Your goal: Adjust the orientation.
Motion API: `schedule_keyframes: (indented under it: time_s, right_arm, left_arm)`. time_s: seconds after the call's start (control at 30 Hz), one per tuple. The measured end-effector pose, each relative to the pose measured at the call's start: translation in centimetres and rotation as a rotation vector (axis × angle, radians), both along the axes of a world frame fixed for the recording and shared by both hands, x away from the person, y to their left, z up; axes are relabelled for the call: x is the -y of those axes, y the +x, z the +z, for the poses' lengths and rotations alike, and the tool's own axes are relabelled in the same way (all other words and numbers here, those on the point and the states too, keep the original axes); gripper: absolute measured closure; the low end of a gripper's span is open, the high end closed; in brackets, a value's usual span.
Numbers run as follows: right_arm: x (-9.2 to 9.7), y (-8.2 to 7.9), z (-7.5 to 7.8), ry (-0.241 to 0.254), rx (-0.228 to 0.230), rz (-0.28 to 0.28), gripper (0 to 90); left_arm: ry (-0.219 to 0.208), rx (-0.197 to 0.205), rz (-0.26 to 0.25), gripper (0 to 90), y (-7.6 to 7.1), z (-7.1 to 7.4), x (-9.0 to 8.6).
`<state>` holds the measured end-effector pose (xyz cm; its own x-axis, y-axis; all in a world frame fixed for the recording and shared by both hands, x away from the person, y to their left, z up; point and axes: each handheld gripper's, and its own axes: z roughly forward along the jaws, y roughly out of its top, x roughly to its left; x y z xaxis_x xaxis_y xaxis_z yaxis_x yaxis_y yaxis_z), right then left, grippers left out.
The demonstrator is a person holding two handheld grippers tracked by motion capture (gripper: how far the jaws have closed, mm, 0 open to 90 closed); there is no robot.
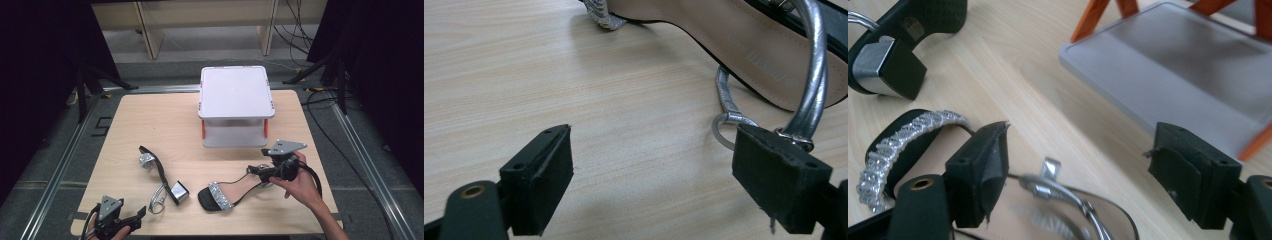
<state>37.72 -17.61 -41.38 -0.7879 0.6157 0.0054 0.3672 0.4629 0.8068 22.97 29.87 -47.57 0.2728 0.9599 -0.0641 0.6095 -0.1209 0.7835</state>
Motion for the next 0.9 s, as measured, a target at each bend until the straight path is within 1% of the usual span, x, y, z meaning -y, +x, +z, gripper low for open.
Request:
schedule_keyframes:
  time_s: [0.03, 0.07, 0.13, 0.17, 0.2, 0.23, 0.3, 0.33, 0.37, 0.4, 0.43, 0.47, 0.5, 0.53, 0.57, 0.6, 0.67, 0.7, 0.73, 0.77, 0.8, 0.87, 0.9]
  right_arm:
    - [0.0, 0.0, 0.0, 0.0, 0.0, 0.0, 24.9]
    - [-0.4, 0.3, -0.1, 0.001, -0.018, 0.009, 25.8]
    - [-1.0, 0.8, -0.4, -0.01, -0.037, 0.039, 28.1]
    - [-1.2, 1.0, -0.5, -0.019, -0.041, 0.053, 29.1]
    - [-1.4, 1.0, -0.7, -0.027, -0.056, 0.067, 30.5]
    - [-1.5, 1.2, -0.8, -0.033, -0.054, 0.087, 30.9]
    - [-1.6, 1.2, -1.2, -0.052, -0.066, 0.101, 30.9]
    - [-1.6, 1.2, -1.2, -0.052, -0.066, 0.101, 30.9]
    - [-1.7, 1.1, -1.3, -0.048, -0.083, 0.1, 30.9]
    - [-1.7, 1.2, -1.4, -0.048, -0.089, 0.108, 30.9]
    - [-1.7, 1.2, -1.6, -0.055, -0.091, 0.107, 30.7]
    - [-1.8, 1.3, -1.7, -0.065, -0.091, 0.116, 30.5]
    - [-1.9, 1.3, -1.9, -0.066, -0.109, 0.108, 30.2]
    - [-1.9, 1.4, -2.3, -0.073, -0.13, 0.118, 29.8]
    - [-2.0, 1.5, -2.5, -0.081, -0.141, 0.123, 29.7]
    - [-2.0, 1.4, -2.7, -0.09, -0.169, 0.116, 29.6]
    - [-2.0, 1.4, -2.9, -0.093, -0.161, 0.126, 29.6]
    - [-2.0, 1.3, -3.0, -0.102, -0.183, 0.127, 29.5]
    - [-2.0, 1.3, -3.2, -0.107, -0.18, 0.132, 29.2]
    - [-2.0, 1.0, -3.2, -0.113, -0.177, 0.123, 29.0]
    - [-1.8, 0.8, -3.0, -0.116, -0.171, 0.139, 28.2]
    - [-1.8, 0.6, -3.0, -0.115, -0.17, 0.135, 28.0]
    - [-1.6, 0.4, -2.9, -0.128, -0.159, 0.143, 27.9]
  left_arm:
    - [0.0, 0.0, 0.0, 16.2, 0.0, 0.0, 0.0]
    - [0.0, 0.0, -0.002, 16.2, 0.0, 0.0, 0.0]
    - [0.0, -0.002, -0.001, 16.2, 0.0, 0.0, -0.1]
    - [0.009, -0.012, -0.003, 16.2, -0.1, 0.1, -0.1]
    - [0.013, -0.012, -0.005, 16.2, -0.1, 0.1, -0.2]
    - [0.011, -0.012, -0.004, 16.2, -0.1, 0.1, -0.1]
    - [0.005, -0.011, -0.003, 16.2, 0.0, 0.1, -0.1]
    - [0.002, -0.011, -0.003, 16.2, 0.0, 0.1, -0.1]
    - [0.003, -0.01, -0.003, 16.2, 0.0, 0.1, 0.0]
    - [0.006, -0.005, -0.002, 16.2, 0.0, 0.0, -0.1]
    - [0.005, -0.006, -0.004, 16.2, 0.0, 0.0, -0.1]
    - [0.006, -0.016, -0.002, 16.2, 0.0, 0.1, 0.0]
    - [0.0, -0.015, -0.001, 16.2, 0.0, 0.1, 0.0]
    - [0.001, -0.013, -0.002, 16.2, 0.0, 0.1, 0.0]
    - [0.007, -0.014, -0.004, 16.2, 0.0, 0.1, -0.1]
    - [0.003, -0.012, -0.004, 16.2, 0.0, 0.1, -0.1]
    - [0.007, -0.015, -0.005, 16.2, -0.1, 0.1, -0.2]
    - [0.0, -0.011, -0.001, 16.2, -0.1, 0.1, -0.1]
    - [0.001, -0.01, -0.002, 16.2, -0.1, 0.1, -0.1]
    - [0.003, -0.012, -0.002, 16.2, -0.1, 0.1, -0.2]
    - [-0.001, -0.011, 0.0, 16.2, -0.1, 0.1, -0.1]
    - [-0.002, -0.011, 0.002, 16.2, -0.1, 0.1, -0.1]
    - [0.0, -0.009, -0.001, 16.2, -0.1, 0.1, -0.2]
